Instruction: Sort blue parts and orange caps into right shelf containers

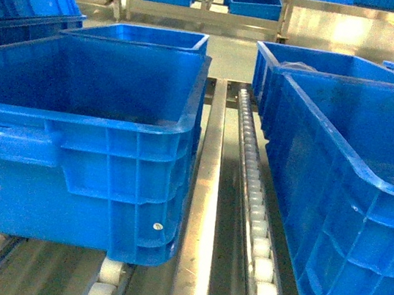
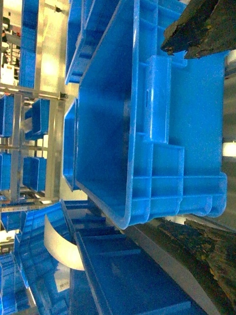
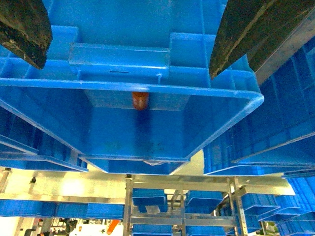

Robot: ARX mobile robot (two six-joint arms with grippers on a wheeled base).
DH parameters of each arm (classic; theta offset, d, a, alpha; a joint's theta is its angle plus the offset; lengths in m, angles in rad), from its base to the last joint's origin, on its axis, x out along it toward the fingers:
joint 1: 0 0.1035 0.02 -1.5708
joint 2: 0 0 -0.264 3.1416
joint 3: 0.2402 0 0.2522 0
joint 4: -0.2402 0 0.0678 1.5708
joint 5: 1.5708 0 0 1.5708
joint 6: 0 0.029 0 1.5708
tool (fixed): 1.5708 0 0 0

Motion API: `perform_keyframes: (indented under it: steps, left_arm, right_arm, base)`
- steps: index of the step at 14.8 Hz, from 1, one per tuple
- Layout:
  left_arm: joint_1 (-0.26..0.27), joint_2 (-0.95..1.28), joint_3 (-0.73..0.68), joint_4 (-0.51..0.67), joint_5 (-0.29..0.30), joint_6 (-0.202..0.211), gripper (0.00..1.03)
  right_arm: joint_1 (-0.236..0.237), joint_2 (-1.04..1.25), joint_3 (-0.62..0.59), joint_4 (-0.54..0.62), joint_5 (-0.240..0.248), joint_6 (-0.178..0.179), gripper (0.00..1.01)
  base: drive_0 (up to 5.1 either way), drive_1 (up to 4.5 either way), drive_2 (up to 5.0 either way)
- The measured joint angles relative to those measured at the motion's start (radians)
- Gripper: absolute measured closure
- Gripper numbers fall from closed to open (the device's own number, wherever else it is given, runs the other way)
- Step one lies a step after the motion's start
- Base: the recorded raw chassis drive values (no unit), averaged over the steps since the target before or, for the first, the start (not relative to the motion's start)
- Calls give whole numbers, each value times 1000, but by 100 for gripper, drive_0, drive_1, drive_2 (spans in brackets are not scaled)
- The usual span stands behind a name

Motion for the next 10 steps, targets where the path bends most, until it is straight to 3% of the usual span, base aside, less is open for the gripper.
perform_keyframes:
  steps: [10]
  left_arm:
    - [0,0,0,0,0,0,5]
  right_arm:
    - [0,0,0,0,0,0,3]
  base:
    - [0,0,0]
